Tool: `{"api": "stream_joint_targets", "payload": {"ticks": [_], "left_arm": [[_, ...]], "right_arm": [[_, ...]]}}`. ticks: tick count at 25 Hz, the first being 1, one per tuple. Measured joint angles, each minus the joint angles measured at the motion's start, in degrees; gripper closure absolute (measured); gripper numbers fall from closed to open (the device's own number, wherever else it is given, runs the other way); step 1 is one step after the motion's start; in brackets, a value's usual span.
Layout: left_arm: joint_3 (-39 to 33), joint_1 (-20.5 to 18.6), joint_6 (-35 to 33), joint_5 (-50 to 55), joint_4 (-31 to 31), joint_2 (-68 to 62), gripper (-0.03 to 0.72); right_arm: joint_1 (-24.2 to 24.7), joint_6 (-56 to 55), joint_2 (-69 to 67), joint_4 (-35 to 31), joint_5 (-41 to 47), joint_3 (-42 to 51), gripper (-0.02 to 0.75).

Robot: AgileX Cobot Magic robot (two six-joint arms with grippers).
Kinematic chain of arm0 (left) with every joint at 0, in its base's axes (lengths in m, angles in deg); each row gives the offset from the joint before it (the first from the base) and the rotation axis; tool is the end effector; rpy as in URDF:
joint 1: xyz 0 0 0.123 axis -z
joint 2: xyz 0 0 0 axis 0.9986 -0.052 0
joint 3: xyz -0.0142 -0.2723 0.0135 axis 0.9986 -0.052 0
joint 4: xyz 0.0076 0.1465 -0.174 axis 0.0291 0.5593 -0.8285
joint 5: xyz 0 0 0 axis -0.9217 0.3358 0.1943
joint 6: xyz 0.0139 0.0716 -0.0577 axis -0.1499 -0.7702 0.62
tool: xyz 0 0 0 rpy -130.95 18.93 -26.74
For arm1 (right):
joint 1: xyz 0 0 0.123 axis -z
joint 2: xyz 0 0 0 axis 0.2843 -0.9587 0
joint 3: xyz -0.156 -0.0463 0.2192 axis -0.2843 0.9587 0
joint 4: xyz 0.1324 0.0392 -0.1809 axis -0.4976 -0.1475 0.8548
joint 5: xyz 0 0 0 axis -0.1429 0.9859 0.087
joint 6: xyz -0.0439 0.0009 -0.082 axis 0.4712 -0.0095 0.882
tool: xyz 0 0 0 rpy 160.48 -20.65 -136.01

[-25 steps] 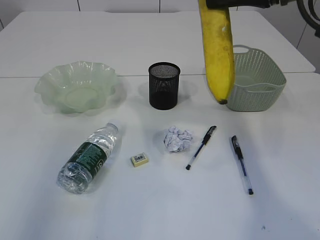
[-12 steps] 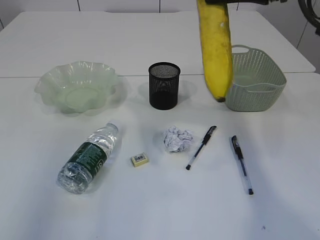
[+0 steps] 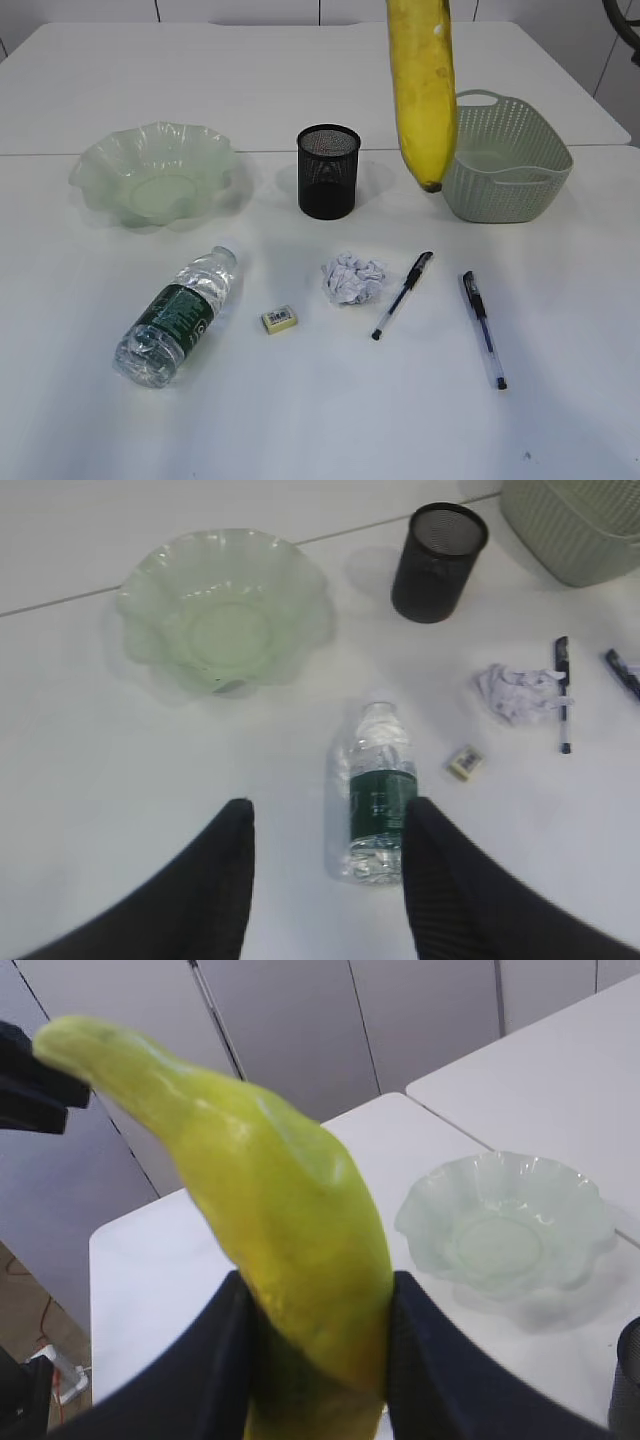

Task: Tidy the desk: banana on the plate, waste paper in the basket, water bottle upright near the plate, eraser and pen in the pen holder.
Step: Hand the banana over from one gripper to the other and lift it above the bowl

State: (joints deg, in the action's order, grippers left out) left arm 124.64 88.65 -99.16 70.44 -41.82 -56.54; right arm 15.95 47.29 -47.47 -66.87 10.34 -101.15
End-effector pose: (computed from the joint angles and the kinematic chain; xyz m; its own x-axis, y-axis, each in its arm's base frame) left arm 0.1465 -0.0310 0.3745 -0.5852 0.1102 -0.8033 0.3142 0.9441 -0.0994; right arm 0.3097 0.0874 0.3721 -0.2737 -0.1596 -0.9485 -0.9036 0.3806 0.1967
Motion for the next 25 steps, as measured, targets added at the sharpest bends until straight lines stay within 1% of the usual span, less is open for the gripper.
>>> {"api": "stream_joint_targets", "payload": {"ticks": [3, 7, 10, 15, 22, 25], "left_arm": [[-5.05, 0.0, -6.88, -3.85, -7.77, -0.29, 0.347], [-9.49, 0.0, -18.66, -7.07, -17.87, -0.43, 0.347], [-10.51, 0.0, -28.12, -7.78, -26.06, -1.05, 0.348], [-10.51, 0.0, -42.38, -6.49, -36.94, -3.88, 0.347], [-10.51, 0.0, -60.0, 0.32, -52.12, -10.62, 0.347], [-10.51, 0.0, -65.73, 3.49, -57.72, -13.84, 0.347]], "right_arm": [[0.0, 0.85, 0.0, -1.06, 0.11, 0.0, 0.477], [0.0, 1.52, 0.0, -1.8, 0.11, 0.0, 0.477], [0.0, 2.11, 0.0, -2.28, 0.11, 0.0, 0.477], [0.0, 2.55, 0.0, -2.51, 0.11, 0.0, 0.477], [0.0, 2.81, 0.0, -2.51, 0.11, 0.0, 0.477], [0.0, 2.81, 0.0, -2.51, 0.11, 0.0, 0.477]]}}
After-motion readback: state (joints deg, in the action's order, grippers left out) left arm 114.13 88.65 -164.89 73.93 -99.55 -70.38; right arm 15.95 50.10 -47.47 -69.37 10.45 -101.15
